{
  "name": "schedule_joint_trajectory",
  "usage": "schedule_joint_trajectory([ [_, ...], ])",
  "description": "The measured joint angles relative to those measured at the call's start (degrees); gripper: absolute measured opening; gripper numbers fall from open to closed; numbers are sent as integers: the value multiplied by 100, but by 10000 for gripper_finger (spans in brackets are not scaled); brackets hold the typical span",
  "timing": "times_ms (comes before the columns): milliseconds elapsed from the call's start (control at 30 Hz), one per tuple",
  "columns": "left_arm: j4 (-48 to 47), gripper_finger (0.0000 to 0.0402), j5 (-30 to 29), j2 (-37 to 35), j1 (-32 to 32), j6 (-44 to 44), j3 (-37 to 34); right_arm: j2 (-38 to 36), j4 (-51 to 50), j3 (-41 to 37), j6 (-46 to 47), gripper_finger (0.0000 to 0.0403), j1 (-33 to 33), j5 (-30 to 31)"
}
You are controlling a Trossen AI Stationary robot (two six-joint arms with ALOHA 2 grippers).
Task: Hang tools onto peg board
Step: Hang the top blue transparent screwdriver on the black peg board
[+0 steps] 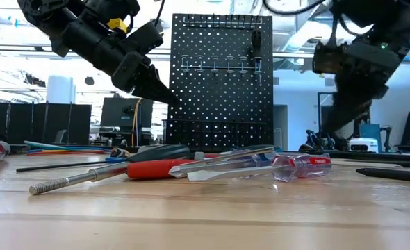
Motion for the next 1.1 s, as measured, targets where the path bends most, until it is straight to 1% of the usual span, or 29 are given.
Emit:
schedule_joint_trajectory([
  [67, 9, 135, 0, 0, 0, 0, 0, 152, 263, -46, 176, 187, -39, 224],
  [233, 25, 135, 0, 0, 0, 0, 0, 650, 617, 109, 65, 203, -172, 201],
  [367, 32, 135, 0, 0, 0, 0, 0, 1121, 599, 318, -108, 231, -329, 15],
  [433, 2, 135, 0, 0, 2, 2, 0, 1318, 639, 450, -129, 242, -431, -249],
  [500, 9, 135, 0, 0, 2, 16, 0, 1546, 626, 592, -197, 247, -491, -387],
  [567, 2, 135, 0, 0, 2, 17, 0, 1788, 633, 729, -304, 249, -500, -394],
  [733, 9, 135, 0, 0, 2, 13, 0, 2433, 578, 1085, -570, 249, -492, -404],
  [900, 0, 135, 2, 0, 2, 13, 0, 2813, 439, 1300, -588, 244, -491, -396],
  [1000, -1, 135, 2, 0, 2, 11, 0, 2883, 383, 1340, -588, 224, -493, -390],
  [1100, 1, 135, 2, 0, 2, 13, 0, 2855, 366, 1333, -554, 189, -506, -393],
])
